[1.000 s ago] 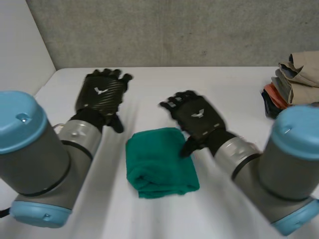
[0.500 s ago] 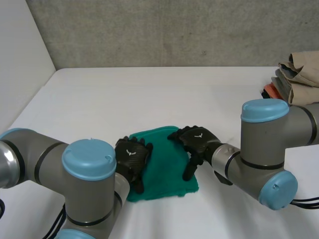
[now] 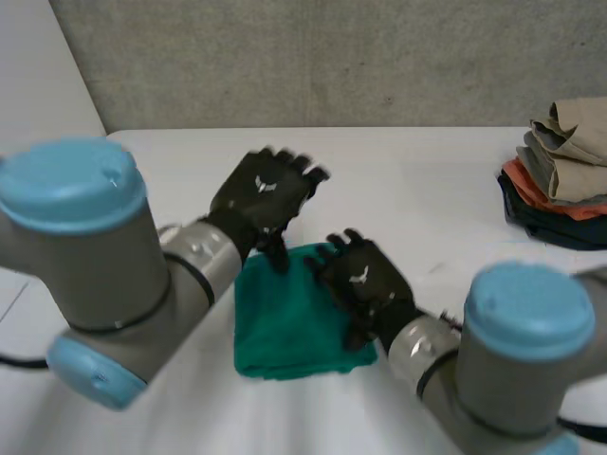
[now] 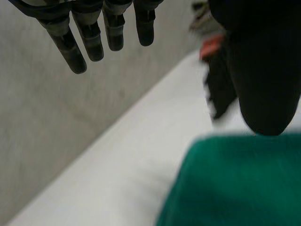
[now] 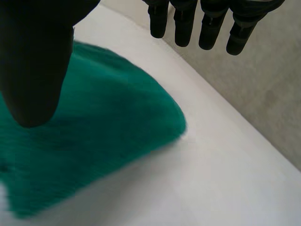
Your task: Fold the laundry.
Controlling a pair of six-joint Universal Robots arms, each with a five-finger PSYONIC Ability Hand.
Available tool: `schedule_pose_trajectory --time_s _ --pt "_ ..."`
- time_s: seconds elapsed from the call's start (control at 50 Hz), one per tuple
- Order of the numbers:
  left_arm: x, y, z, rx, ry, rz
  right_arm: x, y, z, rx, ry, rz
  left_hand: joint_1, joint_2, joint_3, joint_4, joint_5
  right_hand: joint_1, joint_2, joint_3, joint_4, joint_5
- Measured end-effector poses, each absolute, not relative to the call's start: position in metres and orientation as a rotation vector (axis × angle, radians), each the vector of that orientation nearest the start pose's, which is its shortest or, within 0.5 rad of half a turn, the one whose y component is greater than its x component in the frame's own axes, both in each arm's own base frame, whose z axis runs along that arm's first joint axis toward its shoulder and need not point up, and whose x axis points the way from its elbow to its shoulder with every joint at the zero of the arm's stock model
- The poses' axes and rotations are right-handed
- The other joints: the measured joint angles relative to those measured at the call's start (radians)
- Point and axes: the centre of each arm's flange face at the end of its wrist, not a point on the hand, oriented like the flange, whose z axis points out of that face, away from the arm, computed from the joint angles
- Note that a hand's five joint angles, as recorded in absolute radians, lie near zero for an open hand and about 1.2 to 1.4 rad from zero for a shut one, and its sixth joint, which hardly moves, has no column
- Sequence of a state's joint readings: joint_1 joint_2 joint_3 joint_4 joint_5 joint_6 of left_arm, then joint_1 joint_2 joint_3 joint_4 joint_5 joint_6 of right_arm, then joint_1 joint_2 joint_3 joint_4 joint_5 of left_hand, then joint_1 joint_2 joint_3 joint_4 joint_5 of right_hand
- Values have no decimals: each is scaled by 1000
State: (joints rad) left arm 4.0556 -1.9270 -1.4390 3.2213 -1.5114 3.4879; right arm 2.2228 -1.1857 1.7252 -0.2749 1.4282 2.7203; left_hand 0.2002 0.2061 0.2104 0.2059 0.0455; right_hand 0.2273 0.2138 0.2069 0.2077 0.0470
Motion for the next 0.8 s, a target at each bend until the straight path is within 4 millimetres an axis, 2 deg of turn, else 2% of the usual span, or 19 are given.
schedule_pose_trajectory --time_s 0.08,0.18,0.3,0.56,0.66,0.74,0.76,0.8 --pt "-343 -215 258 1501 2194 -2312 324 -154 146 -1343 1834 -1733 0 0 0 0 0 0 0 0 0 0" --pt "-348 -215 266 1722 2212 -2328 328 -141 125 -1402 1805 -1708 0 0 0 0 0 0 0 0 0 0" --pt "-351 -217 259 1853 2266 -2281 334 -145 107 -1466 1775 -1749 0 0 0 0 0 0 0 0 0 0" --pt "-353 -216 251 1857 2290 -2249 345 -161 98 -1475 1718 -1856 0 0 0 0 0 4 15 33 31 20" --pt "-352 -216 253 1853 2286 -2255 349 -166 101 -1461 1705 -1874 0 0 0 0 0 204 214 227 225 188" --pt "-352 -216 254 1847 2281 -2262 354 -173 104 -1447 1687 -1894 0 0 0 0 0 592 637 618 616 576" --pt "-351 -216 255 1845 2281 -2264 356 -175 105 -1442 1683 -1899 0 0 0 0 0 732 814 811 796 753" --pt "-351 -217 255 1842 2281 -2265 358 -177 106 -1436 1679 -1905 0 0 0 0 0 794 919 916 923 871"
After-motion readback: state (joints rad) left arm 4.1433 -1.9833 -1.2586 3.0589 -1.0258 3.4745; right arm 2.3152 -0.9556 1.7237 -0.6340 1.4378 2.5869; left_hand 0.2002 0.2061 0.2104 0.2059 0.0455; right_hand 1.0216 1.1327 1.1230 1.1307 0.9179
